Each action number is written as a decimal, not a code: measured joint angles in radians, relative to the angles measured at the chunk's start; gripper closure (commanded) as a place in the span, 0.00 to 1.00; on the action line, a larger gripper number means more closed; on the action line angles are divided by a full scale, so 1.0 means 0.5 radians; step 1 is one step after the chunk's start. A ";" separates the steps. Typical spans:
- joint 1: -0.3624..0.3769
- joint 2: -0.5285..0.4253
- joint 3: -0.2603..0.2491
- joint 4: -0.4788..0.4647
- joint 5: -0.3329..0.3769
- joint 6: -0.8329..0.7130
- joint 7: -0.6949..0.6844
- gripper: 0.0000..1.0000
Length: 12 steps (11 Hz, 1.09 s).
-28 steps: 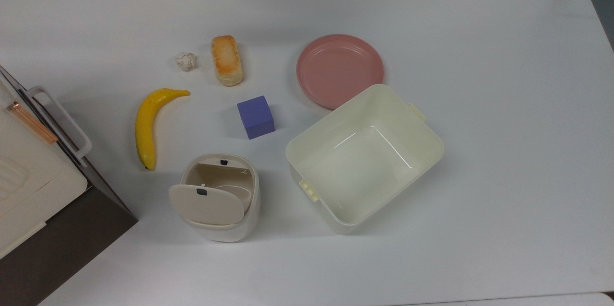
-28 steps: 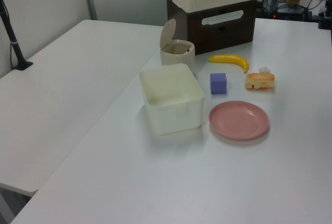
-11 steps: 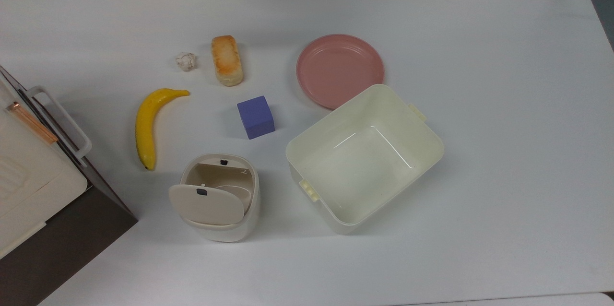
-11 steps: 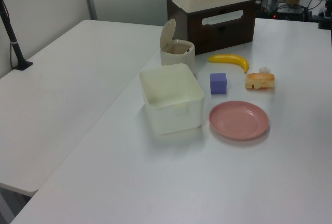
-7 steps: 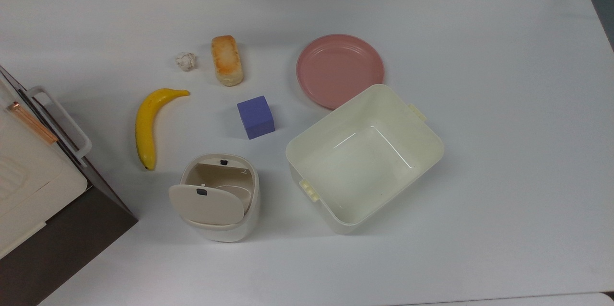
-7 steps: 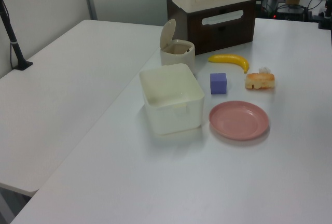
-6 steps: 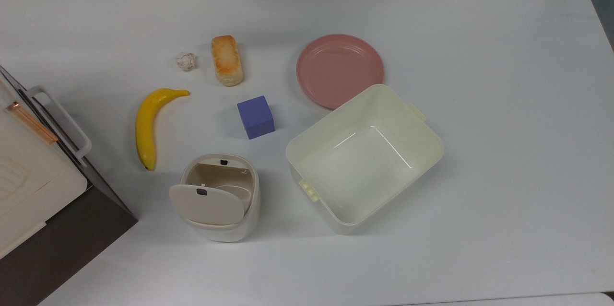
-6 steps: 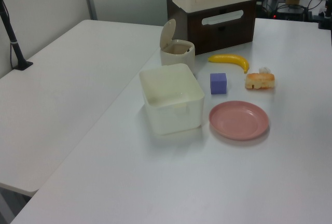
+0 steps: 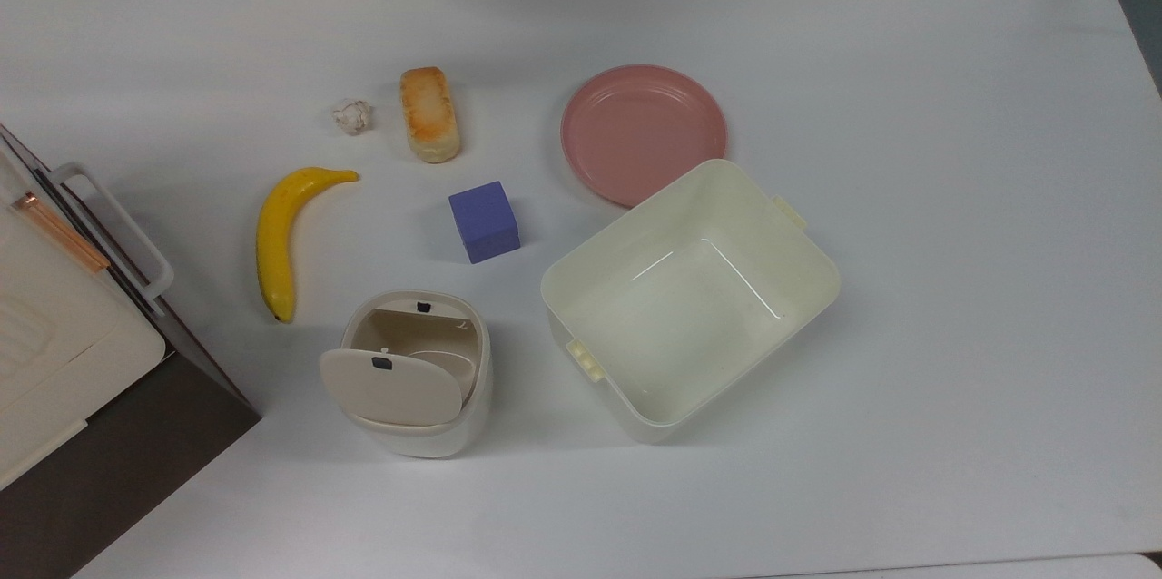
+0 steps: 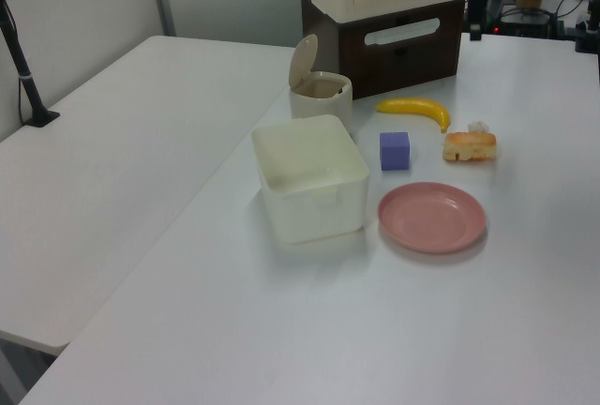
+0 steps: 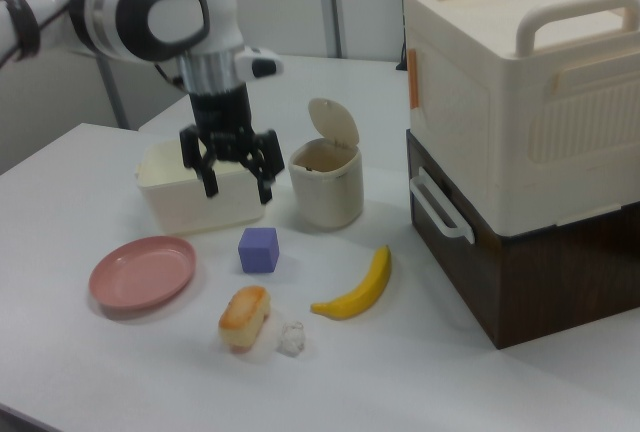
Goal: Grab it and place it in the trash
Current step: 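Move the gripper over the white paper ball beside the bread roll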
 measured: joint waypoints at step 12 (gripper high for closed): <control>-0.096 0.364 -0.011 -0.493 -0.351 0.620 -0.145 0.00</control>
